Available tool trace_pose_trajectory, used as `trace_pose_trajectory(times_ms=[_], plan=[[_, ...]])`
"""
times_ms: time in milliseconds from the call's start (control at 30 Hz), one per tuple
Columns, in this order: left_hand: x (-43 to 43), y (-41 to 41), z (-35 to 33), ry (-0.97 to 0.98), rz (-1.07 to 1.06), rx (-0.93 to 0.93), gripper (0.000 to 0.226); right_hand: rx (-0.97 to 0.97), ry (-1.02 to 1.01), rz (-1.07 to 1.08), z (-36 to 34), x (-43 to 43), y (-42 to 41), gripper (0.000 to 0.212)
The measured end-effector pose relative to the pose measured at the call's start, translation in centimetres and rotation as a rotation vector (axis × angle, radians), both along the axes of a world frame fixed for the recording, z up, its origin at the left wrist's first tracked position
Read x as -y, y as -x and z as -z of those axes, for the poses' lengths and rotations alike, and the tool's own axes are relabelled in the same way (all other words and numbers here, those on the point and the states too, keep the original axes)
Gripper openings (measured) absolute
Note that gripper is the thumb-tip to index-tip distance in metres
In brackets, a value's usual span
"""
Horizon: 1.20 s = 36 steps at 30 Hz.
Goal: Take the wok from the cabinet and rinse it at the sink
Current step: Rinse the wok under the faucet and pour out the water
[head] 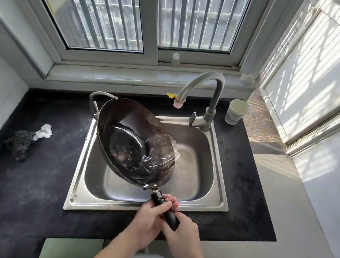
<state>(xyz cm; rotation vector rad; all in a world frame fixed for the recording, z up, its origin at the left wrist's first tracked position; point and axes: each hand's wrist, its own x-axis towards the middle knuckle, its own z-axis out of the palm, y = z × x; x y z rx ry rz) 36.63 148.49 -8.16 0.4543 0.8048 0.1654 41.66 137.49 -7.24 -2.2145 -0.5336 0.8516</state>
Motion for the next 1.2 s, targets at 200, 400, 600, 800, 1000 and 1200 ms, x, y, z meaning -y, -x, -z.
trace_pose_trajectory(times_ms=[200, 400, 600, 800, 1000, 1200], plan=[[0.8, 0.1, 0.1, -0.088, -0.014, -0.014, 0.021, -0.061, -0.066, 0.010, 0.3, 0.5, -0.2, 0.021], [1.1, 0.7, -0.1, -0.198, 0.034, -0.081, 0.009, -0.061, -0.096, 0.022, 0.7, 0.8, 0.0, 0.029], [1.3, 1.1, -0.2, -0.238, 0.039, -0.135, 0.010, -0.079, -0.154, 0.036, 0.7, 1.2, 0.5, 0.026], [1.2, 1.8, 0.0, -0.279, 0.035, -0.202, 0.016, -0.149, -0.189, 0.044, 0.3, 1.0, 1.3, 0.020], [0.9, 2.5, 0.4, -0.282, 0.062, -0.225, 0.016, -0.197, -0.204, 0.077, 0.5, 0.8, 2.0, 0.022], [0.5, 3.1, 0.8, -0.327, 0.105, -0.250, 0.010, -0.247, -0.232, 0.078, 0.9, 0.6, 2.6, 0.021]])
